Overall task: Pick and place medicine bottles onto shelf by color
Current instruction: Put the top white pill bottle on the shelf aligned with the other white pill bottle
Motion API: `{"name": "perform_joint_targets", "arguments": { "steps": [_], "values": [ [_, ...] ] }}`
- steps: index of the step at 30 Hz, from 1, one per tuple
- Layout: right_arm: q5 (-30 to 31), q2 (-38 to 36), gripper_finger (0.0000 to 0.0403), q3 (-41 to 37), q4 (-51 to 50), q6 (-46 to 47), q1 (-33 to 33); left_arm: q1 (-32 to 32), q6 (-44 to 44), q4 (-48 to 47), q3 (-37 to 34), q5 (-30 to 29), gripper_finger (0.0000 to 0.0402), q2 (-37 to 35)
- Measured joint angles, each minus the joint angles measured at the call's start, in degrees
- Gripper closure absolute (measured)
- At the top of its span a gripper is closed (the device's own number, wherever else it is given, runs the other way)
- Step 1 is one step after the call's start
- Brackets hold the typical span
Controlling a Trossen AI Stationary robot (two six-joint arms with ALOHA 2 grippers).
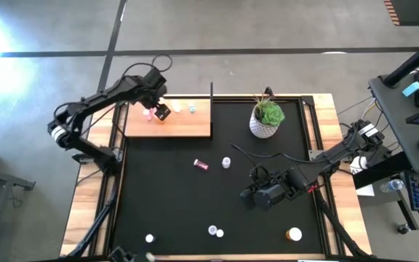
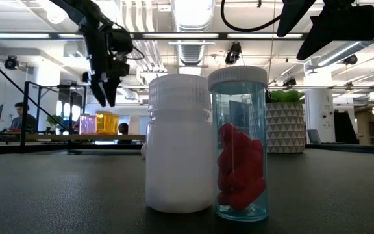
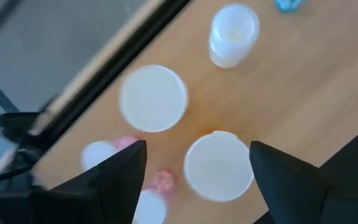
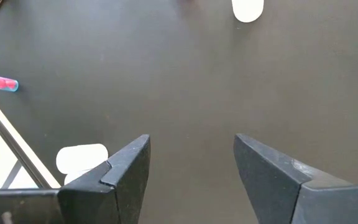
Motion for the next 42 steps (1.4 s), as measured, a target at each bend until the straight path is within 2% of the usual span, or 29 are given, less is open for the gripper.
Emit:
{"name": "perform_joint_targets", "arguments": {
  "steps": [14, 21, 25, 31, 36, 42],
  "values": [
    [0.0, 0.0, 0.0181, 0.0, 0.0, 0.0, 0.0, -0.5, -3.2, 4.9, 0.0, -0.4, 0.0134, -12.8],
    [0.0, 0.0, 0.0181, 0.0, 0.0, 0.0, 0.0, -5.0, -11.4, 11.1, 0.0, 3.3, 0.0134, -18.9],
    [0.0, 0.0, 0.0181, 0.0, 0.0, 0.0, 0.0, -12.2, -16.0, 14.5, -0.3, 8.7, 0.0134, -21.3],
    [0.0, 0.0, 0.0181, 0.0, 0.0, 0.0, 0.0, -30.0, -23.4, 17.1, -0.7, 8.0, 0.0134, -20.7],
    [0.0, 0.0, 0.0181, 0.0, 0.0, 0.0, 0.0, -46.0, -25.4, 22.5, -1.5, 1.6, 0.0134, -17.1],
    [0.0, 0.0, 0.0181, 0.0, 2.4, 0.0, 0.0, -59.0, -27.0, 30.3, -1.5, -13.5, 0.0134, -12.6]
  ]
}}
